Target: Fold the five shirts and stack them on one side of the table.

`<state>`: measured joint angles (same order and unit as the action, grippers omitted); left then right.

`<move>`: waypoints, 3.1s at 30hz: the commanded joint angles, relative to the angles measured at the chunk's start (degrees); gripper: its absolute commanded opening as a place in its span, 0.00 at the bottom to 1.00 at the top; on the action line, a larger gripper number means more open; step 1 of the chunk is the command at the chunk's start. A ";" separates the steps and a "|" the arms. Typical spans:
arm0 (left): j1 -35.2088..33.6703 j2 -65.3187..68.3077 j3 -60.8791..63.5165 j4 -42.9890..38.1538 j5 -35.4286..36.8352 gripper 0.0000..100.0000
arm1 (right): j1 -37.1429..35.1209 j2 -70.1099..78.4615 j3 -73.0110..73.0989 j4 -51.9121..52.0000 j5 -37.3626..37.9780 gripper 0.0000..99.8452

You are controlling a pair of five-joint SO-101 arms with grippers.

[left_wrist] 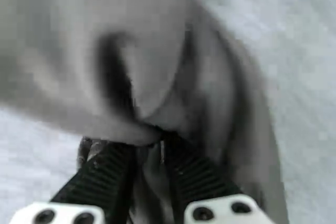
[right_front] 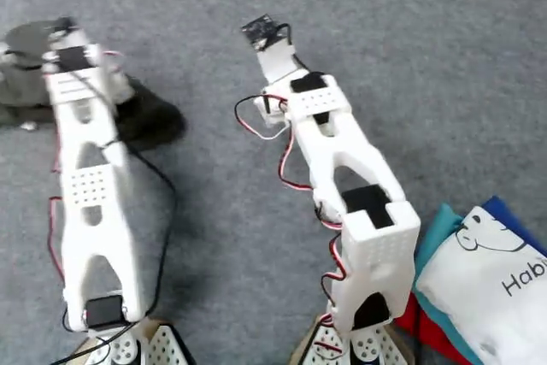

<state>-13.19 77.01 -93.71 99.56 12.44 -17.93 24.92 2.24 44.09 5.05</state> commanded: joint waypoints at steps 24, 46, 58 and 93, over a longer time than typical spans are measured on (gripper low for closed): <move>6.68 -7.87 1.41 1.76 9.67 0.15 | 4.35 -0.31 -3.56 -0.09 -6.07 0.16; -14.68 -10.59 0.88 -5.98 10.46 0.03 | -23.87 11.56 -27.47 8.62 9.23 0.24; -14.86 -8.75 0.35 -4.92 10.46 0.03 | -19.21 27.12 -49.27 21.71 8.88 0.00; -24.00 -4.70 -1.85 -11.16 25.23 0.29 | 20.79 34.95 -87.87 35.69 -7.65 0.21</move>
<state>-36.92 73.41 -93.54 89.36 37.05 1.58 60.53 -77.23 76.44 -2.51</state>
